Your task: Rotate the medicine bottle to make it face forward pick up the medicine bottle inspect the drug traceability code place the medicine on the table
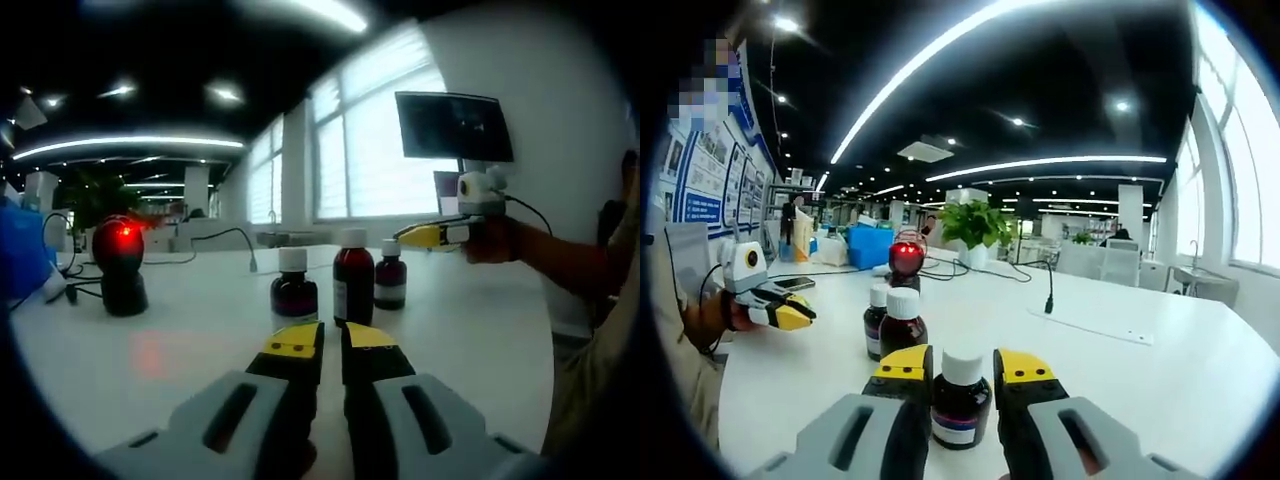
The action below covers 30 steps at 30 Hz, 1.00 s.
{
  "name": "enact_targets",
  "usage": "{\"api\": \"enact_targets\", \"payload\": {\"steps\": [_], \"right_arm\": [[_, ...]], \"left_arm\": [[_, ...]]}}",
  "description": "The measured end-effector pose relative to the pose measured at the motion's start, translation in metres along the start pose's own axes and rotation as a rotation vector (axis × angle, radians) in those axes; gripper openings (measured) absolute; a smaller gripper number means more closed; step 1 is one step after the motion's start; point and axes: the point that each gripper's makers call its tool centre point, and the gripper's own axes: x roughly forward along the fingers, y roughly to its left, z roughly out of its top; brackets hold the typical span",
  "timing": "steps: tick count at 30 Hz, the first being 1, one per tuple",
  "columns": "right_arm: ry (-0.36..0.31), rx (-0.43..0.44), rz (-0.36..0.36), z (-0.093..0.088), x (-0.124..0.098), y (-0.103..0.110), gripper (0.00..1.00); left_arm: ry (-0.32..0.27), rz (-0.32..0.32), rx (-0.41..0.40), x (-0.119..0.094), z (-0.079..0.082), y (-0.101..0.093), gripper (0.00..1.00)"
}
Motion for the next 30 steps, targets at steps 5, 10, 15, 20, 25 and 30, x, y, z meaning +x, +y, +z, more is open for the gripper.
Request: {"api": "enact_targets", "payload": {"steps": [5, 10, 15, 20, 25, 30], "right_arm": [[0.018, -0.005, 0.021, -0.003, 0.009, 0.001, 0.22], [0.029, -0.008, 0.024, -0.007, 0.014, 0.001, 0.2], [0.031, -0.013, 0.011, -0.008, 0.015, 0.0, 0.16], [0.031, -0.034, 0.003, -0.008, 0.015, 0.001, 0.16], [0.023, -0.027, -0.001, -0.008, 0.015, 0.002, 0.15], [0.018, -0.016, -0.001, -0.009, 0.015, 0.002, 0.15]], "left_arm": [[-0.003, -0.008, -0.017, 0.0, 0.001, 0.0, 0.0], [0.0, -0.003, -0.006, 0.001, 0.0, 0.0, 0.0], [-0.001, -0.006, -0.01, 0.001, 0.0, -0.001, 0.0], [-0.002, -0.003, -0.008, 0.001, 0.001, 0.0, 0.0], [-0.001, -0.001, -0.007, 0.001, 0.001, 0.0, 0.0], [0.001, 0.0, -0.004, 0.001, 0.0, 0.0, 0.0]]}}
